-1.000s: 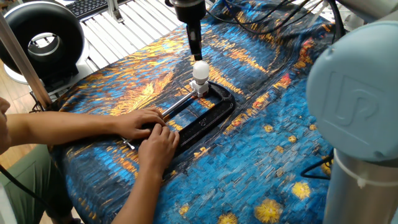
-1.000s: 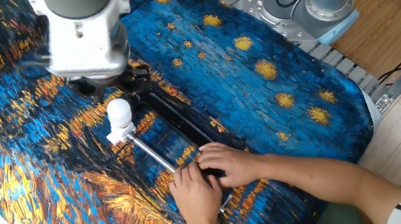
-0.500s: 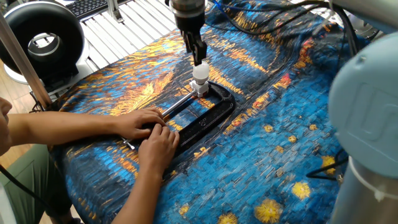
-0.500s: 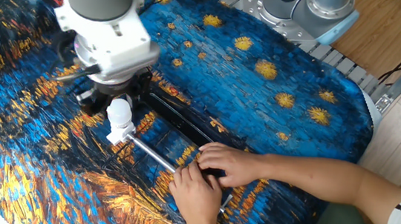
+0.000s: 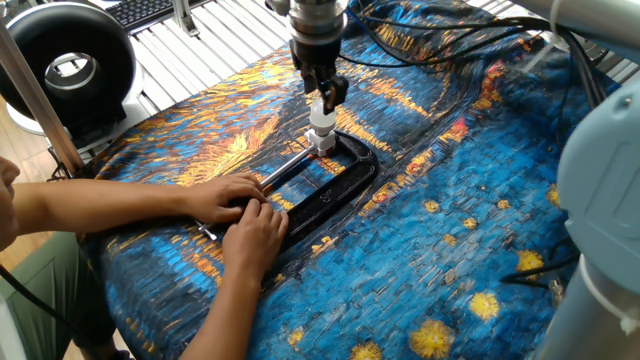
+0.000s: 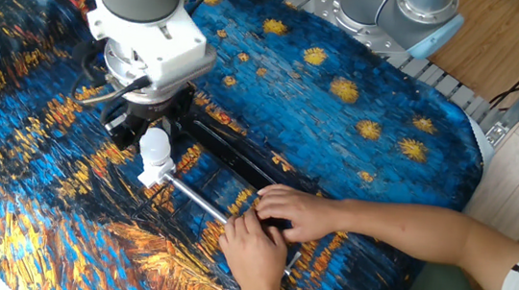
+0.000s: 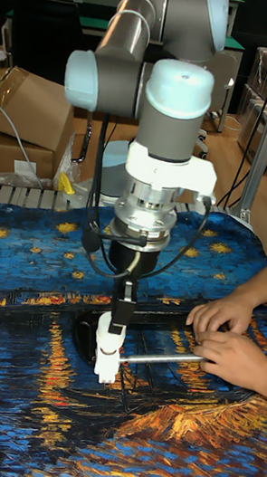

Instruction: Install the light bulb by rotating it

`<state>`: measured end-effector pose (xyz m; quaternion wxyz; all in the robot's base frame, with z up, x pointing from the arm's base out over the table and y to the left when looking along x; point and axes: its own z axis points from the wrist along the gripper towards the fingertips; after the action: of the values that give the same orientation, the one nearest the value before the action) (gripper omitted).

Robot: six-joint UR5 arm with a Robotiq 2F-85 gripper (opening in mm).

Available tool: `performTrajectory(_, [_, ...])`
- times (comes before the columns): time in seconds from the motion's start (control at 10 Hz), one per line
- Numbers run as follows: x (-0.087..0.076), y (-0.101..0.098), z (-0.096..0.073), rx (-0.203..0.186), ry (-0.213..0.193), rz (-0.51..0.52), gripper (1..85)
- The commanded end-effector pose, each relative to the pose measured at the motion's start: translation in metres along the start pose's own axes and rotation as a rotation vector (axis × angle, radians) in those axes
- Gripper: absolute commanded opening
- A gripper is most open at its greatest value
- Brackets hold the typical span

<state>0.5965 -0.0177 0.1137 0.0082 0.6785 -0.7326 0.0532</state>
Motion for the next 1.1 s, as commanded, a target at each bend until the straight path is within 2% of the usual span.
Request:
performTrajectory(0.0, [0.001,0.005,0.006,0.011,-0.032,-0.046,58.7])
performTrajectory(0.7, [-0.010,0.002,0.008,0.033,-0.087,-0.056,55.7])
performTrajectory(1.0, [-0.007,0.001,0.012,0.036,-0.083,-0.054,54.3])
